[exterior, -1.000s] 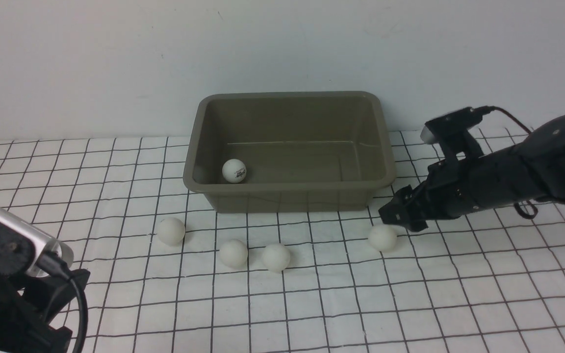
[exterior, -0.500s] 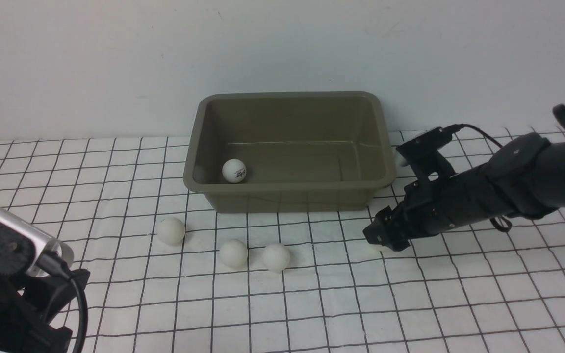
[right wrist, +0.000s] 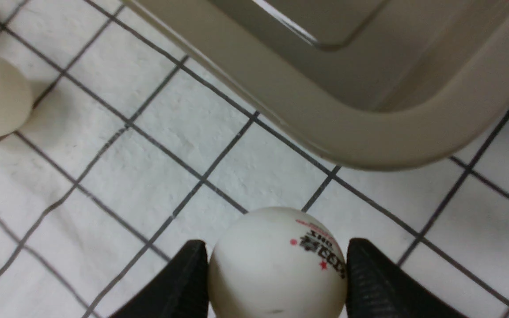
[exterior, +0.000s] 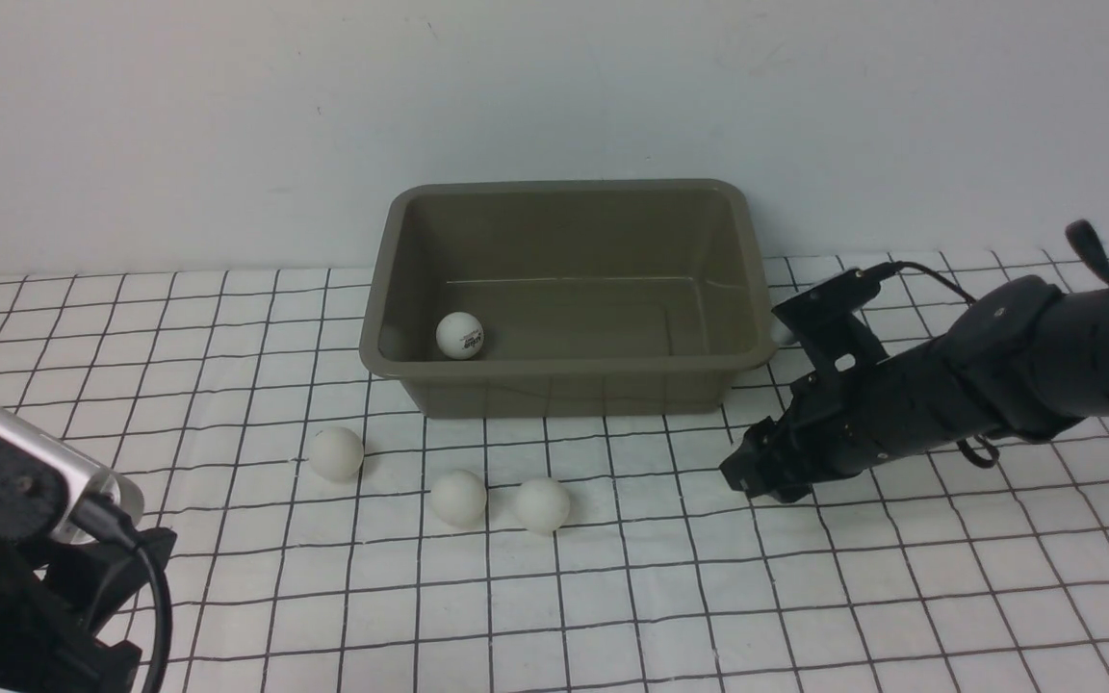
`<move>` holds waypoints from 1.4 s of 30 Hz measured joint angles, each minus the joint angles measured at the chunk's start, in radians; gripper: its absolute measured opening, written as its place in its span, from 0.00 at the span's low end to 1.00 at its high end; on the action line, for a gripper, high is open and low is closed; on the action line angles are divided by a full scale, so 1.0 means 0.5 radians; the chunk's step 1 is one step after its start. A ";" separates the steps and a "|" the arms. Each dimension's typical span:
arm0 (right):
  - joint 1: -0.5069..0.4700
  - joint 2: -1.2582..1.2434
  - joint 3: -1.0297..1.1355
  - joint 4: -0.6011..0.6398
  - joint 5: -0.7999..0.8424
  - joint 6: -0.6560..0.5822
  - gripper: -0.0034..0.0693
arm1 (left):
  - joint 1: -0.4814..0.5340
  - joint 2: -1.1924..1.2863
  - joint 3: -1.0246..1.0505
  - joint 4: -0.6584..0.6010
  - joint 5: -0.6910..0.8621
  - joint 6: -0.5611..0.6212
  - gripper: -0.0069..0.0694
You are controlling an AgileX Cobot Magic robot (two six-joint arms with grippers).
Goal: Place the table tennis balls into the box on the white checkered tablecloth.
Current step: 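Reach for and grasp a ping pong ball on the table, then release the ping pong ball into the bin and lift the gripper away, then reach for and grasp a ping pong ball on the table beside the basket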
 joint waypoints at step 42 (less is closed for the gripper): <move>-0.015 0.283 -1.363 0.015 0.561 0.100 0.88 | 0.000 0.000 0.000 -0.002 0.024 0.000 0.47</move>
